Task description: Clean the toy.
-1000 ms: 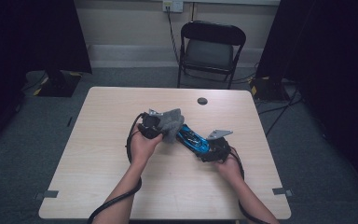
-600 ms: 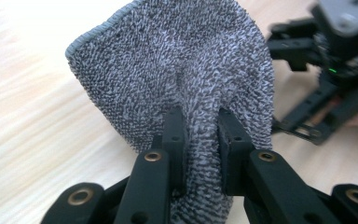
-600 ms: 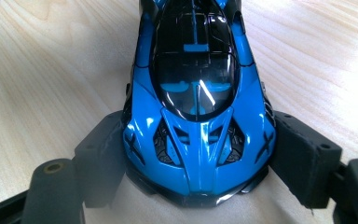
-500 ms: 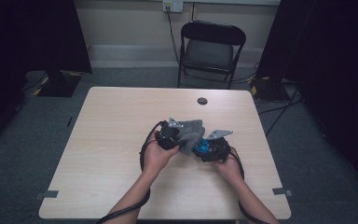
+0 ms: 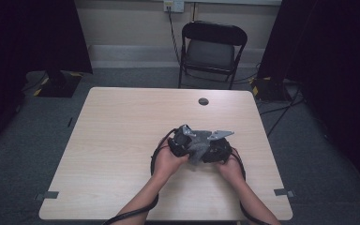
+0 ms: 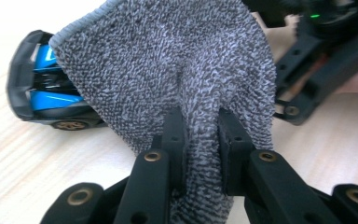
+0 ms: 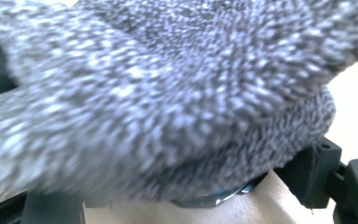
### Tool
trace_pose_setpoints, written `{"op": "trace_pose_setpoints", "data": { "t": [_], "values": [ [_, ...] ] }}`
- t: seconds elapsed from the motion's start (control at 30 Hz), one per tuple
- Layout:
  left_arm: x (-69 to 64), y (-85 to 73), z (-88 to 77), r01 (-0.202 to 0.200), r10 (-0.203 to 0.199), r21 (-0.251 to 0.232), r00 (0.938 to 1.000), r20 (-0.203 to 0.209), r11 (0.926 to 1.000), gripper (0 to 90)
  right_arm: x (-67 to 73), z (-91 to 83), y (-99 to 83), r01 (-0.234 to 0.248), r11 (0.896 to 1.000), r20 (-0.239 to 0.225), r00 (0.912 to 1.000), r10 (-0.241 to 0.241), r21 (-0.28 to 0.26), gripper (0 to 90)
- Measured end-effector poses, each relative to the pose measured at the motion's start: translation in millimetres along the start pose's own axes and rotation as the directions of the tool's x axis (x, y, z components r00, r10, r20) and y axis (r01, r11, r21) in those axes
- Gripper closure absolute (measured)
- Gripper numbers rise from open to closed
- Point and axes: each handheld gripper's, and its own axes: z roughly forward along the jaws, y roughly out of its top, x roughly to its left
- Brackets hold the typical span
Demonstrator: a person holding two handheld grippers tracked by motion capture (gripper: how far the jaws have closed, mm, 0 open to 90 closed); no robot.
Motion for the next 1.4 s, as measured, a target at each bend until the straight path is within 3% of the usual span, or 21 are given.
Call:
{"op": "trace_pose_setpoints", "data": {
  "t": [0.4, 0.7, 0.83, 1.07, 1.4],
  "values": [
    [10.2, -0.6, 5.5, 0.021, -0.021, 0.03, 0.9996, -0.021, 0.9993, 75.9, 0.0, 0.0, 0.0, 0.001, 1.0, 0.0, 1.0, -0.001, 0.0, 24.6],
    [19.7, -2.2, 0.7, 0.022, -0.019, 0.044, 0.9968, -0.078, 0.9988, 75.8, 0.0, 0.0, 0.0, 0.001, 1.0, 0.0, 1.0, -0.001, 0.001, 24.6],
    [27.2, -5.6, -1.4, 0.058, -0.056, 0.033, 0.9954, -0.078, 0.9978, 75.9, 0.0, 0.0, 0.0, 0.001, 1.0, 0.0, 1.0, -0.001, 0.0, 24.6],
    [34.2, -8.7, -1.9, 0.085, -0.083, 0.02, 0.9936, -0.077, 0.9962, 75.7, 0.0, 0.0, 0.0, 0.0, 1.0, 0.0, 1.0, 0.0, 0.0, 24.5],
    [48.0, -8.9, -6.3, 0.133, -0.132, 0.002, 0.9862, -0.099, 0.9911, 75.6, 0.0, 0.0, 0.0, 0.0, 1.0, 0.0, 1.0, 0.0, 0.001, 24.6]
  ]
}}
